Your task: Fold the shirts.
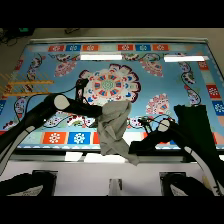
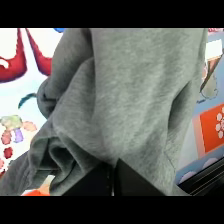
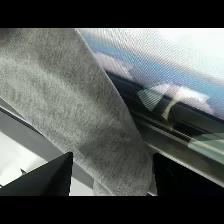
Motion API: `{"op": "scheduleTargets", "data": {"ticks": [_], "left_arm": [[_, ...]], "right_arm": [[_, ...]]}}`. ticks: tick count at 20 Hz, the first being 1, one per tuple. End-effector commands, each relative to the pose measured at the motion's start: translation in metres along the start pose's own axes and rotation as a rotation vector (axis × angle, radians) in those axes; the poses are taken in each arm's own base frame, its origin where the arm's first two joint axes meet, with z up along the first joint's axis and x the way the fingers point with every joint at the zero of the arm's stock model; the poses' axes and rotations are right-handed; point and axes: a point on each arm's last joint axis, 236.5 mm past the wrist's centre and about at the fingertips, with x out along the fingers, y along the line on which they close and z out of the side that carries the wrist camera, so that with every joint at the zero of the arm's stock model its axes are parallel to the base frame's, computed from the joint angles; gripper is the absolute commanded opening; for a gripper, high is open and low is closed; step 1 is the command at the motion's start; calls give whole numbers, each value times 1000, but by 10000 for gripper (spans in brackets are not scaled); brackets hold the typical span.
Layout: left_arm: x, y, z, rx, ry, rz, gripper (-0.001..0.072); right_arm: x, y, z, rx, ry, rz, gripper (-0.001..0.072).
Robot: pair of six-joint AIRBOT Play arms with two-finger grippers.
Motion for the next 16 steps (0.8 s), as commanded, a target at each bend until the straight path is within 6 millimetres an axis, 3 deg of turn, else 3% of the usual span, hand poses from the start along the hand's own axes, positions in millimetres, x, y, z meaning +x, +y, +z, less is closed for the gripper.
{"op": "scheduleTargets", "data": {"ticks": [1, 3, 4, 8, 11, 12, 14, 16], "left_arm": [[-2, -1, 2, 3, -9, -2, 29], [-2, -1, 2, 3, -9, -2, 29], [-2, -1, 2, 3, -9, -2, 29], [-2, -1, 2, 3, -9, -2, 29], [-12, -4, 15, 41, -41, -1, 28], [-22, -8, 28, 52, -78, -5, 28], [-63, -29, 69, 117, -205, -33, 28], [-140, -73, 117, 298, -409, -66, 28]], "right_arm": [[7, -3, -5, 25, 48, 8, 486], [13, 2, -4, 38, 62, 43, 481], [15, 3, -2, 45, 61, 54, 422], [14, 14, 3, 10, 44, 102, 21], [-8, 22, 15, -84, 27, 69, 20], [-26, 32, 28, -149, -13, 54, 20], [-82, 70, 61, -324, -166, 37, 21], [-168, 126, 90, -517, -421, 5, 21]]}}
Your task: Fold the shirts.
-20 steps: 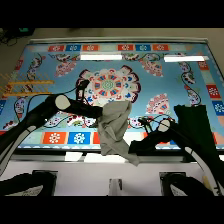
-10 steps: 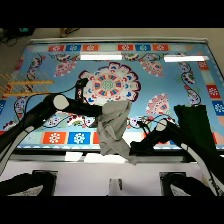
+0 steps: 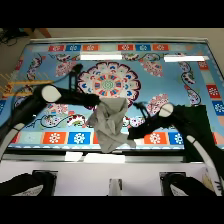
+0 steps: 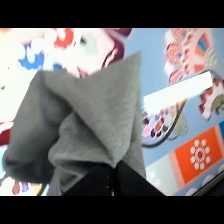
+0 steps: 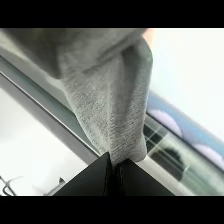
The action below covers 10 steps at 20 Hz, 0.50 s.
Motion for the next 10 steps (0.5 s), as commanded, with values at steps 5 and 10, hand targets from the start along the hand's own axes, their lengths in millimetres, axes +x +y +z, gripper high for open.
{"op": "scheduleTargets", "data": {"ticks": [5, 10], "left_arm": [[-329, -160, 176, 428, -827, -114, 29], [-463, -206, 150, 541, -1091, -103, 29]], "right_arm": [[-380, 218, 100, -654, -1156, -295, 20], [-505, 260, 15, -603, -1538, -398, 20]]}}
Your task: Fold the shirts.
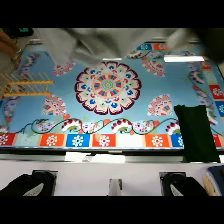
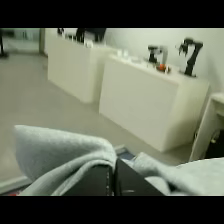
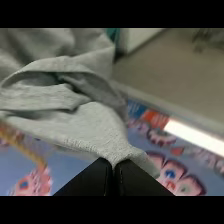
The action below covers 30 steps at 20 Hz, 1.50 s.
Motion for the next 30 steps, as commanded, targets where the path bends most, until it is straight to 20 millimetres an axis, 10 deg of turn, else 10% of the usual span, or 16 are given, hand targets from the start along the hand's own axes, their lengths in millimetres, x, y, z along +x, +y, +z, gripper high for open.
{"op": "scheduleTargets", "data": {"ticks": [1, 7, 15, 17, 18, 19, 23, 26, 30], "left_arm": [[-50, -23, 45, 57, -94, 2, 29], [4, 34, -96, -33, 286, 96, 30], [59, 79, -445, -501, 899, 188, 34], [48, 65, -514, -675, 1060, 222, 255], [42, 57, -535, -745, 1131, 215, 563], [35, 54, -545, -791, 1184, 208, 715], [-15, 89, -527, -773, 1303, 222, 716], [-84, 156, -505, -621, 1411, 415, 596], [-166, 215, -497, -531, 1556, 673, 627]], "right_arm": [[-66, -11, 45, 6, -108, -133, 20], [-54, -33, -172, 180, 756, -205, 20], [-13, -23, -423, 522, 1113, -253, 21], [-23, -11, -452, 590, 1174, -251, 21], [-29, -8, -460, 596, 1201, -249, 21], [-33, -7, -462, 592, 1219, -250, 21], [-34, -9, -462, 564, 1223, -242, 21], [-32, -10, -462, 564, 1214, -243, 21], [-28, -11, -460, 563, 1193, -244, 21]]}}
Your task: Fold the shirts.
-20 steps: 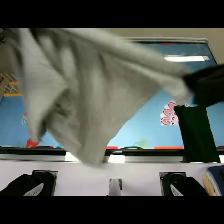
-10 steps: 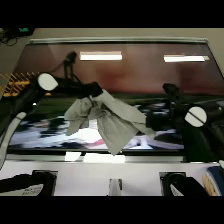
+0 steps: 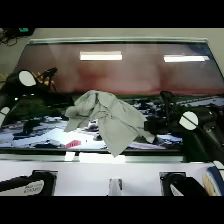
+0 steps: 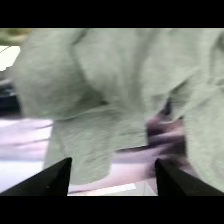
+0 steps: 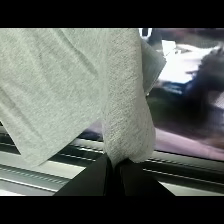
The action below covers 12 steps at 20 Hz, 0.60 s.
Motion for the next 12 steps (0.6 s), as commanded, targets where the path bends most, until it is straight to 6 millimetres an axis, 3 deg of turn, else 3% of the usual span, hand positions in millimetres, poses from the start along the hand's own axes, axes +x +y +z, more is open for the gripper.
{"op": "scheduleTargets", "data": {"ticks": [1, 4, 7, 12], "left_arm": [[-8, 78, -34, -87, 109, 188, 627], [29, 77, -54, -162, 147, 103, 627], [67, 51, -66, -224, 162, -47, 627], [91, 33, -63, -277, 153, -159, 625]], "right_arm": [[1, 1, 3, 0, -16, 6, 21], [1, 1, 4, 0, -17, 6, 21], [1, 1, 4, 0, -17, 6, 21], [1, 2, 5, 1, -23, 7, 21]]}}
